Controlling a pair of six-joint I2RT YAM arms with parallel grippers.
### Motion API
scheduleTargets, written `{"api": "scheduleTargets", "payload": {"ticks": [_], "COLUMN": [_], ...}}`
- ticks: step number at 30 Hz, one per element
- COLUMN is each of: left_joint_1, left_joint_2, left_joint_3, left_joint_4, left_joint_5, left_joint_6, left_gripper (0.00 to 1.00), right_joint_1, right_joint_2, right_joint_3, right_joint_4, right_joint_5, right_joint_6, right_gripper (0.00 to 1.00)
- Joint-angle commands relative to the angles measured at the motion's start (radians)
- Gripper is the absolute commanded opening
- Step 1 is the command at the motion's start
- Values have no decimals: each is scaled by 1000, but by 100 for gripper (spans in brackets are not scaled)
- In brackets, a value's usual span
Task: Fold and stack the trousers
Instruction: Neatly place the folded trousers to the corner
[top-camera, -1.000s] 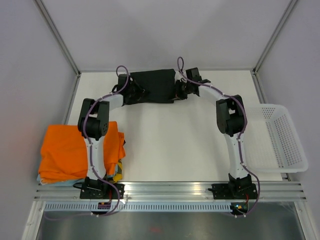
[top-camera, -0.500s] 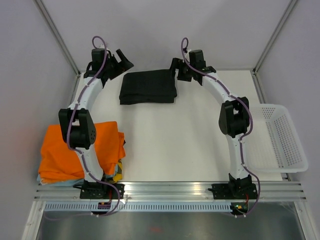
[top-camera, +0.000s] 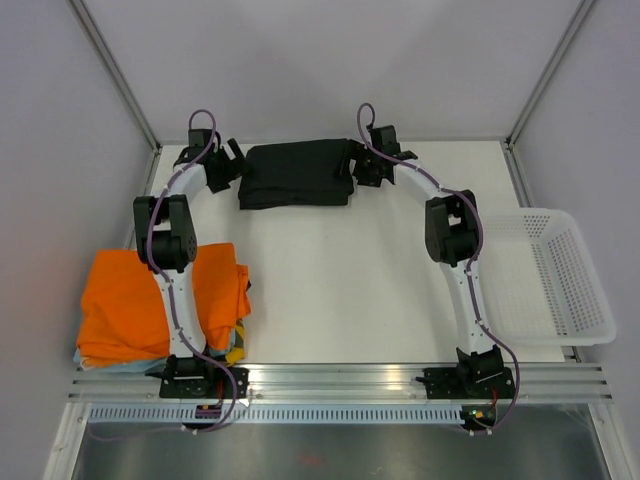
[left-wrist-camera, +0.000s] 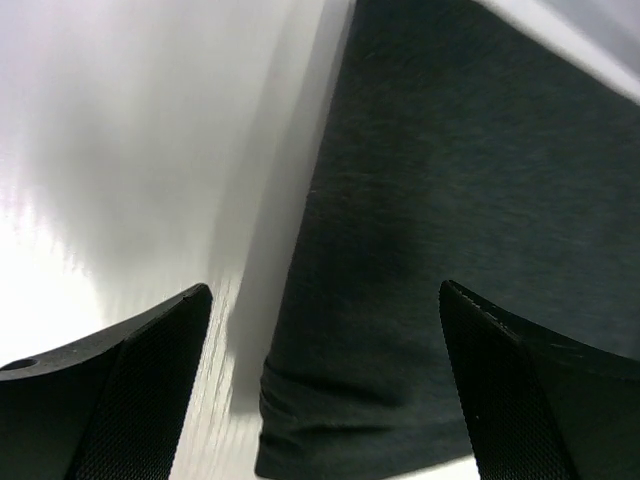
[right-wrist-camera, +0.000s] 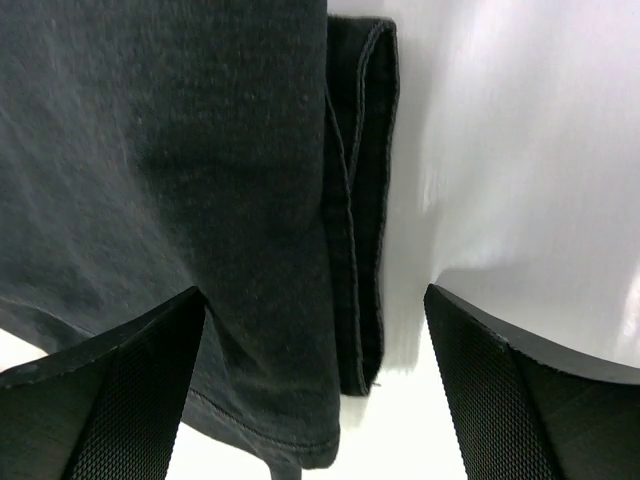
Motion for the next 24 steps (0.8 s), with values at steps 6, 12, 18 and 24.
{"api": "scheduleTargets", "payload": {"ticks": [6, 12, 18, 24], "left_joint_1": [-3, -5, -6, -20], "left_joint_2": [163, 207, 230, 255], "left_joint_3": [132, 146, 160, 177], "left_joint_4": [-2, 10, 35, 29], "left_joint_5": [71, 170, 247, 281], "left_joint_6": [-66, -120, -155, -174], "left_gripper": [97, 87, 65, 21], "right_joint_1": [0, 1, 9, 23], "right_joint_2": [87, 131, 142, 141], "right_joint_3": [68, 86, 62, 48], "right_joint_4": [91, 101, 61, 62], "right_joint_5": [-21, -56, -74, -97], "right_joint_6": [102, 145, 137, 136], "right_gripper": [96, 80, 43, 10]}}
